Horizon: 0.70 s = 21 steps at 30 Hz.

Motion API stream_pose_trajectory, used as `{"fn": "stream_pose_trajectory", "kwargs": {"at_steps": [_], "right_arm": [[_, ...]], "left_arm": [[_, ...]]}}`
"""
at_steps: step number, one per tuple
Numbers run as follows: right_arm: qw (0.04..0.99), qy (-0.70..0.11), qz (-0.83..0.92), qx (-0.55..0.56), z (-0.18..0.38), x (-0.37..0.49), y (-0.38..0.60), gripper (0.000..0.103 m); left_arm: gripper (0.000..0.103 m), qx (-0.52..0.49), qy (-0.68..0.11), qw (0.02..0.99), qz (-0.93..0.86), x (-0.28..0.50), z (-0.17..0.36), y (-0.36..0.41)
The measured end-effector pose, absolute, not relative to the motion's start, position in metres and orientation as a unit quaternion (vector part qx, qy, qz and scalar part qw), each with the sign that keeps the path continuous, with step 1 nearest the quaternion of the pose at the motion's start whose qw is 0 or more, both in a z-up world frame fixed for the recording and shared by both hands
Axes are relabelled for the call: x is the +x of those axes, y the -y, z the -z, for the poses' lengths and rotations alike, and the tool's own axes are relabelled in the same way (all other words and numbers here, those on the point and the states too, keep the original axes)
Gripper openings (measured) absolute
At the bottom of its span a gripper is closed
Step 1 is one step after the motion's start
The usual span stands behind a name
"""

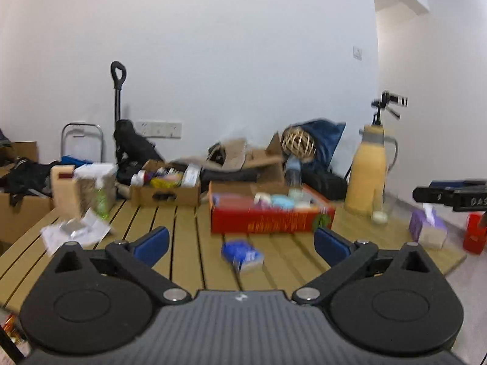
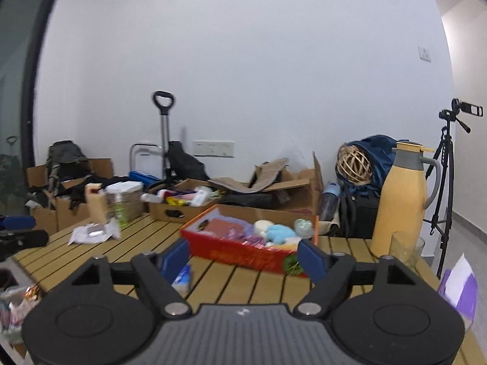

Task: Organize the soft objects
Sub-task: 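Withdraw both grippers from the box back over the table, then move both grippers to the blue tissue pack and close on it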

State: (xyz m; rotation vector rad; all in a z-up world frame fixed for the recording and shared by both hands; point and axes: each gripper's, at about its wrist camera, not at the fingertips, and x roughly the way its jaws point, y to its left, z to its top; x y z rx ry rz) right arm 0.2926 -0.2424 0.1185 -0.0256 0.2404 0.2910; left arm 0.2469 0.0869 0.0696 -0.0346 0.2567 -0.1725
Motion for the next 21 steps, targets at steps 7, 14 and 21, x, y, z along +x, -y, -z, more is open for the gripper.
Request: {"fn": "stream_pose_trajectory", "kwargs": {"at_steps": [7,14,21], "right_arm": [[0.972,-0.130,-0.193,0.020,-0.075,0.214,0.222,0.087],[0.974,-0.133,-0.183,0.020,-0.070,0.216,0.217,0.087],[0.962,-0.198,-0.187,0.035,-0.036,0.270,0.203,0.077]], "left_arm": [[0.103,0.020,-0.117,0.987,0.105,0.207,-0.051,-0.064],[0.103,0.002,-0.123,0.988,0.095,0.222,-0.044,-0.065],[0.103,-0.047,-0.184,0.978,0.087,0.290,-0.013,-0.085]]}}
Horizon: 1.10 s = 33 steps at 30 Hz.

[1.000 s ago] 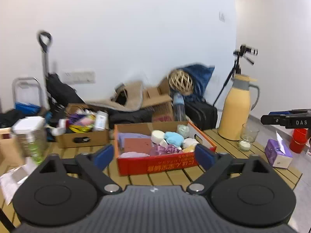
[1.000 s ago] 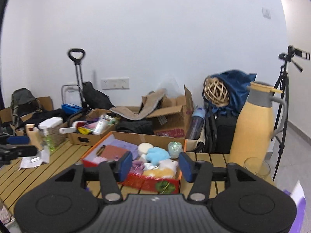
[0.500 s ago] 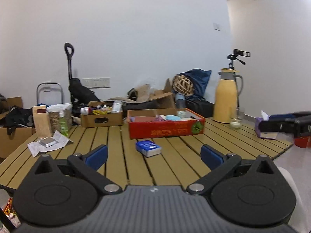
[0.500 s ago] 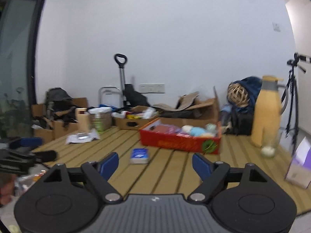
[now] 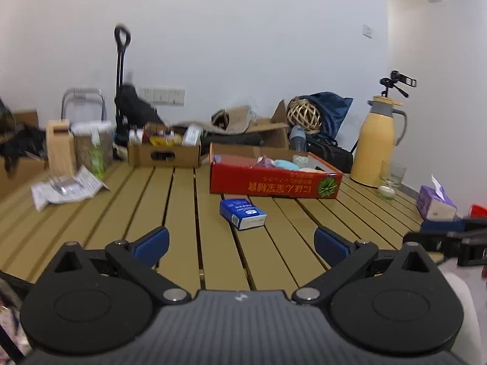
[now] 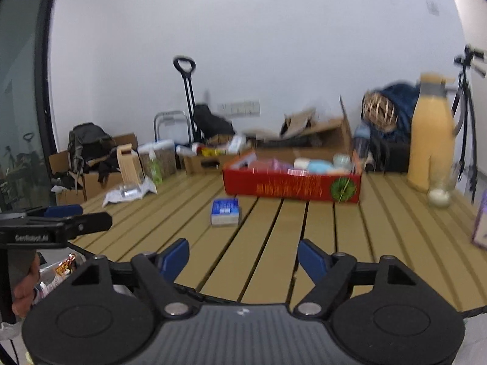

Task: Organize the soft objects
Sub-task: 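Move both grippers to the blue tissue pack and close on it, then lift the tissue pack and carry it toward the box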

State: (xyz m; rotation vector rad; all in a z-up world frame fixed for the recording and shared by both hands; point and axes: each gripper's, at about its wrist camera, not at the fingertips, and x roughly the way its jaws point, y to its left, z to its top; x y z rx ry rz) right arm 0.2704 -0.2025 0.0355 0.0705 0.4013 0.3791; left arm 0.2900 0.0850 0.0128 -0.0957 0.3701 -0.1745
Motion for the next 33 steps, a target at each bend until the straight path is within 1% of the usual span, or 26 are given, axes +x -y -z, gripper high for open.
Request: {"fn": "stream_pose_trajectory", "kwargs": {"at_steps": [1,3,4,5,6,7,9,12,14,16,17,18,19,21,22,23,26,28,31,33], "right_arm": [[0.958,-0.208,-0.190,0.044,-0.031,0.283,0.200,0.075],[0.952,-0.227,-0.197,0.060,-0.022,0.307,0.193,0.066],[0.948,-0.235,-0.202,0.068,-0.018,0.317,0.190,0.064],[0.943,-0.245,-0.211,0.079,-0.014,0.332,0.184,0.059],[0.939,-0.252,-0.216,0.086,-0.009,0.344,0.179,0.056],[0.935,-0.260,-0.224,0.092,-0.005,0.358,0.171,0.054],[0.928,-0.270,-0.236,0.100,0.003,0.384,0.158,0.045],[0.916,-0.288,-0.246,0.130,0.018,0.429,0.138,0.038],[0.906,-0.303,-0.247,0.161,0.028,0.457,0.129,0.038],[0.898,-0.314,-0.247,0.185,0.036,0.477,0.125,0.038],[0.894,-0.320,-0.245,0.197,0.040,0.487,0.123,0.038],[0.891,-0.323,-0.242,0.209,0.043,0.496,0.123,0.038],[0.888,-0.324,-0.242,0.219,0.046,0.504,0.123,0.038],[0.886,-0.324,-0.234,0.236,0.050,0.517,0.124,0.038],[0.887,-0.322,-0.228,0.240,0.050,0.523,0.125,0.037],[0.890,-0.316,-0.218,0.248,0.051,0.527,0.129,0.035],[0.890,-0.317,-0.211,0.253,0.053,0.539,0.139,0.034],[0.893,-0.316,-0.211,0.240,0.053,0.544,0.139,0.034],[0.897,-0.314,-0.212,0.229,0.054,0.550,0.136,0.032],[0.902,-0.305,-0.209,0.223,0.055,0.551,0.133,0.031]], "left_arm": [[0.103,-0.051,-0.194,0.976,0.088,0.305,-0.010,-0.087],[0.103,-0.057,-0.206,0.973,0.088,0.336,-0.006,-0.093],[0.098,-0.060,-0.216,0.971,0.089,0.355,-0.004,-0.096],[0.093,-0.060,-0.226,0.968,0.091,0.371,-0.003,-0.098],[0.084,-0.059,-0.231,0.966,0.100,0.386,-0.002,-0.100],[0.078,-0.060,-0.237,0.963,0.115,0.404,-0.002,-0.102],[0.075,-0.065,-0.257,0.954,0.139,0.443,0.001,-0.104],[0.073,-0.063,-0.284,0.942,0.169,0.504,0.006,-0.104],[0.068,-0.078,-0.299,0.934,0.179,0.539,0.013,-0.104],[0.052,-0.118,-0.326,0.916,0.203,0.567,0.025,-0.107],[0.050,-0.131,-0.342,0.906,0.213,0.576,0.031,-0.107],[0.045,-0.142,-0.357,0.896,0.222,0.586,0.039,-0.108],[0.037,-0.146,-0.367,0.892,0.222,0.591,0.045,-0.108],[0.035,-0.162,-0.372,0.887,0.218,0.590,0.053,-0.114],[0.032,-0.180,-0.373,0.883,0.222,0.585,0.055,-0.120],[0.031,-0.192,-0.375,0.879,0.223,0.580,0.056,-0.123],[0.031,-0.211,-0.374,0.874,0.227,0.558,0.058,-0.123],[0.033,-0.199,-0.365,0.883,0.219,0.553,0.057,-0.116],[0.038,-0.188,-0.358,0.892,0.201,0.559,0.057,-0.107],[0.037,-0.182,-0.351,0.899,0.187,0.554,0.056,-0.101]]}}
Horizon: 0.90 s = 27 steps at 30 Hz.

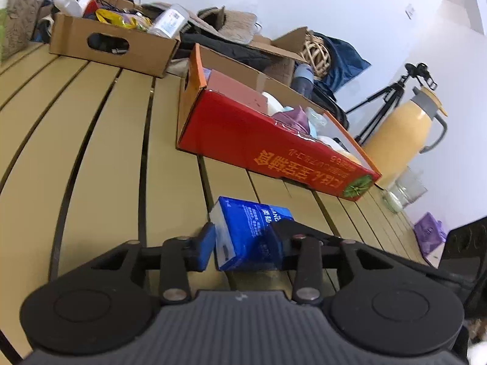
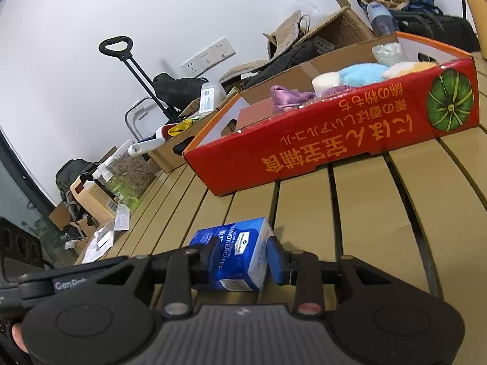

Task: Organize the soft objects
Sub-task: 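Lift the tissue pack and carry it toward the box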

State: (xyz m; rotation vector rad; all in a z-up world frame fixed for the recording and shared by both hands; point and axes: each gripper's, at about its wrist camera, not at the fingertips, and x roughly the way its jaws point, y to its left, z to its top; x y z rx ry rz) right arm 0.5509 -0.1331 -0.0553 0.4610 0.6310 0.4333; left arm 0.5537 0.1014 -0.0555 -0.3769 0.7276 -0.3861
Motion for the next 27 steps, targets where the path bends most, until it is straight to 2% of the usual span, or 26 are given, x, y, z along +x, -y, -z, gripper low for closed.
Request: {"fn": "stream_pose_trajectory", "kwargs": {"at_steps": [3,7,15,27], "right_arm": [[0.900,-0.307,-0.212,0.227,0.053,0.543,0.137,0.026],[0.906,-0.300,-0.214,0.210,0.039,0.508,0.144,0.020],[0.929,-0.236,-0.225,0.176,-0.010,0.403,0.166,0.020],[0.947,-0.145,-0.219,0.184,-0.061,0.313,0.211,0.020]], "left_arm": [[0.030,-0.158,-0.333,0.915,0.165,0.528,0.046,-0.090],[0.029,-0.181,-0.323,0.916,0.156,0.478,0.037,-0.084],[0.029,-0.199,-0.263,0.928,0.171,0.383,-0.009,-0.063],[0.029,-0.169,-0.194,0.945,0.203,0.321,-0.061,-0.019]]}}
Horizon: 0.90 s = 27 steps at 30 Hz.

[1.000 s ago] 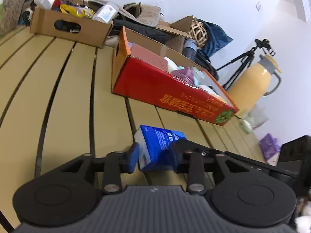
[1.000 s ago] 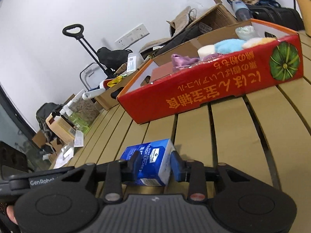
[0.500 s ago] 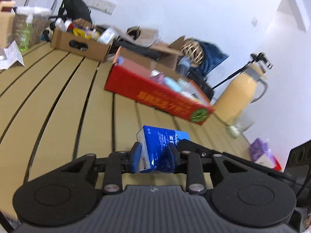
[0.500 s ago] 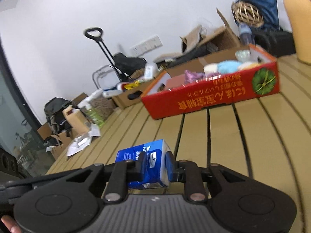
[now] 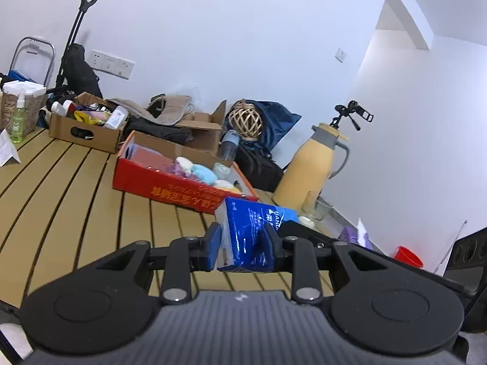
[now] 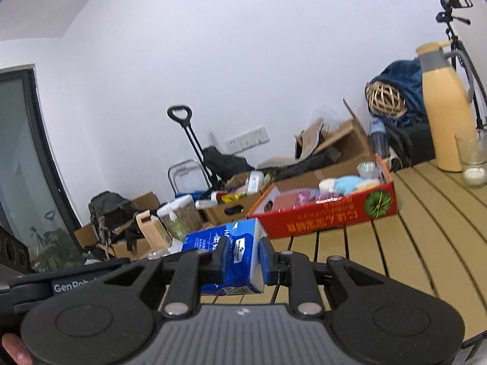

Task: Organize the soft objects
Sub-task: 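Lift the tissue pack and carry it toward the box, then lower the tissue pack into the box and open both grippers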

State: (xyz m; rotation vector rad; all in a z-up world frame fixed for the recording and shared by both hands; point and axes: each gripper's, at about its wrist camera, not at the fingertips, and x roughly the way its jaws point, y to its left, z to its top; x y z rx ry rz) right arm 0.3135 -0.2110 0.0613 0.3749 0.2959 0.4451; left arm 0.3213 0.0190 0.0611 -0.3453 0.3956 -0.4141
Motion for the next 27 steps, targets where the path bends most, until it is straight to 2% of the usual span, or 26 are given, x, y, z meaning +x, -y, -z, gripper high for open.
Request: {"fn": "stream_pose_trajectory", "kwargs": {"at_steps": [7,13,16,22,27], "right_arm": [[0.949,-0.132,-0.212,0.191,-0.072,0.327,0.235,0.020],[0.953,-0.112,-0.202,0.197,-0.093,0.412,0.255,0.020],[0.949,-0.124,-0.201,0.208,-0.094,0.482,0.266,0.020],[0.931,-0.197,-0.176,0.253,-0.072,0.621,0.281,0.020],[0.934,-0.258,-0.152,0.196,-0.035,0.707,0.258,0.018]], "left_arm": [[0.029,-0.144,-0.179,0.946,0.229,0.358,-0.075,0.003],[0.030,-0.122,-0.173,0.947,0.243,0.471,-0.103,0.026],[0.030,-0.103,-0.186,0.949,0.231,0.534,-0.102,0.038],[0.031,-0.093,-0.263,0.934,0.223,0.673,-0.069,0.052],[0.030,-0.034,-0.331,0.925,0.181,0.742,-0.018,0.055]]}}
